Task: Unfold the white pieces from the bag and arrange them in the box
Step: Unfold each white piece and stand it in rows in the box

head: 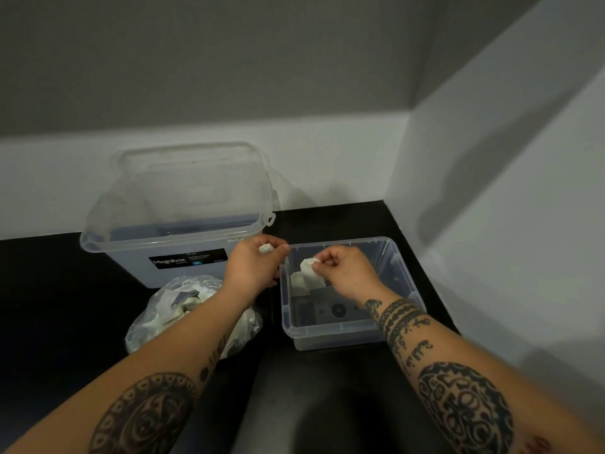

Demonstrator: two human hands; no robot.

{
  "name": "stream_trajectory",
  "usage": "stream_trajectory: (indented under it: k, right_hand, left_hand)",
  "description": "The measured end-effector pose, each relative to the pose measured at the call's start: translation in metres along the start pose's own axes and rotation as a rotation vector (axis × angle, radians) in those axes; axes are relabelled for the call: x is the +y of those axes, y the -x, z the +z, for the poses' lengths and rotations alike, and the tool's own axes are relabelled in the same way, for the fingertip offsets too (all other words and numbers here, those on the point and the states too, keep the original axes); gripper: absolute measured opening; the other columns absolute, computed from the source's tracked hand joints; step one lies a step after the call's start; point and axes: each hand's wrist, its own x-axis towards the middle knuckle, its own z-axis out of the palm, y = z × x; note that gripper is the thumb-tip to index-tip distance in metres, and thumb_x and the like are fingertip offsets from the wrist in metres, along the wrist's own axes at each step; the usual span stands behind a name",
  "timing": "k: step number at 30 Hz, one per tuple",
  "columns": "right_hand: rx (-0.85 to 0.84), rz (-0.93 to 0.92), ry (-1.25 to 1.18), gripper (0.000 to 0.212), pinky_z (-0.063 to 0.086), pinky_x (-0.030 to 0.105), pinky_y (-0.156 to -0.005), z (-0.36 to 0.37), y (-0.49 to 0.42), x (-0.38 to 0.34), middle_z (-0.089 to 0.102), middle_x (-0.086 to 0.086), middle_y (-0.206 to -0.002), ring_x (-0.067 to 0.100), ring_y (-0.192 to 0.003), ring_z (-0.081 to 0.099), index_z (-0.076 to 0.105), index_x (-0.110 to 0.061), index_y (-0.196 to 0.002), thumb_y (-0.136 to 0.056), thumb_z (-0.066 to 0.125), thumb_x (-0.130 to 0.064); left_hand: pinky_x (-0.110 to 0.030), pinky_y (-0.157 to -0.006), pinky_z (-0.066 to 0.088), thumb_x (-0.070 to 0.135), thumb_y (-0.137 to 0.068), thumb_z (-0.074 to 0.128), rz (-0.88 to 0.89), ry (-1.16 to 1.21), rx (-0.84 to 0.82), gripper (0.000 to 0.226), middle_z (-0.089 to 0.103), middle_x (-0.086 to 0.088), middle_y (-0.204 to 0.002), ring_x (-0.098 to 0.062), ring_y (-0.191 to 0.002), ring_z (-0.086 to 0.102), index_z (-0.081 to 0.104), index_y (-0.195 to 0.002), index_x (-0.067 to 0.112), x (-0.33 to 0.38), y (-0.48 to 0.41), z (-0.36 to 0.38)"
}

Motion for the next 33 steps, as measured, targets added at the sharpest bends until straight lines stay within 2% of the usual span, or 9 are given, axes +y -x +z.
stream_trajectory:
  k: [3, 9, 11, 14, 18, 21, 24, 28, 33]
  right_hand:
    - [-0.059, 0.087, 0.082, 0.005, 0.061, 0.039, -0.087, 0.012, -0.007, 0.009, 0.075, -0.005, -0.089, 0.013, -0.086, 0.071, 0.074, -0.025, -0.091, -0.088, 0.078, -0.025]
    - [-0.098, 0.244, 0.187, 0.007, 0.060, 0.038, -0.091, 0.035, -0.027, 0.017, 0.072, -0.003, -0.094, 0.016, -0.094, 0.070, 0.072, -0.028, -0.085, -0.087, 0.078, -0.025]
    - [-0.097, 0.277, 0.220, 0.004, 0.059, 0.037, -0.093, 0.041, -0.033, 0.019, 0.073, -0.002, -0.096, 0.017, -0.097, 0.069, 0.075, -0.025, -0.091, -0.088, 0.076, -0.024]
    - [-0.086, 0.325, 0.228, 0.014, 0.056, 0.035, -0.096, 0.044, -0.040, 0.019, 0.071, -0.001, -0.102, 0.017, -0.101, 0.066, 0.076, -0.021, -0.104, -0.090, 0.074, -0.022]
    - [-0.046, 0.416, 0.215, 0.014, 0.058, 0.036, -0.092, 0.049, -0.046, 0.019, 0.073, 0.003, -0.098, 0.020, -0.097, 0.068, 0.077, -0.018, -0.102, -0.089, 0.074, -0.022]
    - [-0.010, 0.483, 0.208, 0.017, 0.059, 0.032, -0.080, 0.054, -0.048, 0.016, 0.073, 0.006, -0.097, 0.022, -0.092, 0.069, 0.074, -0.015, -0.100, -0.086, 0.075, -0.026]
    - [0.027, 0.545, 0.264, 0.023, 0.039, 0.024, -0.050, 0.056, -0.047, 0.009, 0.068, 0.005, -0.098, 0.016, -0.077, 0.059, 0.071, -0.012, -0.100, -0.086, 0.075, -0.029]
    - [0.035, 0.598, 0.241, 0.040, 0.034, 0.025, -0.045, 0.061, -0.044, 0.005, 0.068, 0.009, -0.109, 0.018, -0.073, 0.058, 0.067, -0.008, -0.113, -0.083, 0.079, -0.031]
    - [0.088, 0.646, 0.076, 0.043, 0.053, 0.034, -0.064, 0.062, -0.044, 0.006, 0.066, 0.014, -0.113, 0.027, -0.095, 0.067, 0.065, -0.005, -0.115, -0.079, 0.083, -0.021]
  left_hand:
    - [-0.026, -0.053, 0.054, 0.034, -0.092, 0.075, -0.033, -0.108, 0.028, 0.008, 0.070, -0.005, -0.085, -0.018, -0.073, 0.068, 0.070, -0.093, 0.028, -0.013, -0.003, 0.001]
    - [-0.029, -0.054, 0.053, 0.033, -0.089, 0.078, -0.066, -0.103, 0.012, 0.015, 0.071, -0.007, -0.087, -0.019, -0.074, 0.067, 0.063, -0.091, 0.032, -0.026, -0.004, 0.006]
    - [-0.029, -0.055, 0.053, 0.033, -0.089, 0.078, -0.070, -0.104, 0.013, 0.015, 0.071, -0.006, -0.088, -0.019, -0.074, 0.068, 0.063, -0.091, 0.031, -0.026, -0.005, 0.006]
    - [-0.030, -0.056, 0.055, 0.034, -0.089, 0.077, -0.083, -0.108, 0.004, 0.015, 0.070, -0.005, -0.089, -0.019, -0.074, 0.068, 0.064, -0.094, 0.030, -0.026, -0.006, 0.004]
    - [-0.030, -0.057, 0.056, 0.033, -0.089, 0.078, -0.103, -0.098, -0.013, 0.015, 0.071, -0.005, -0.090, -0.020, -0.075, 0.069, 0.066, -0.096, 0.028, -0.025, -0.007, 0.003]
    - [-0.030, -0.058, 0.056, 0.033, -0.089, 0.078, -0.112, -0.104, -0.024, 0.015, 0.070, -0.005, -0.092, -0.020, -0.075, 0.069, 0.067, -0.098, 0.027, -0.023, -0.008, 0.002]
    - [-0.032, -0.059, 0.058, 0.032, -0.089, 0.078, -0.118, -0.102, -0.025, 0.015, 0.070, -0.005, -0.090, -0.020, -0.075, 0.069, 0.067, -0.097, 0.027, -0.022, -0.008, 0.002]
    - [-0.031, -0.059, 0.057, 0.032, -0.088, 0.079, -0.123, -0.103, -0.031, 0.016, 0.071, -0.005, -0.089, -0.019, -0.075, 0.069, 0.066, -0.096, 0.027, -0.020, -0.008, 0.002]
    - [-0.030, -0.059, 0.057, 0.033, -0.089, 0.078, -0.128, -0.120, -0.022, 0.016, 0.070, -0.005, -0.089, -0.018, -0.076, 0.069, 0.066, -0.097, 0.026, -0.018, -0.007, 0.002]
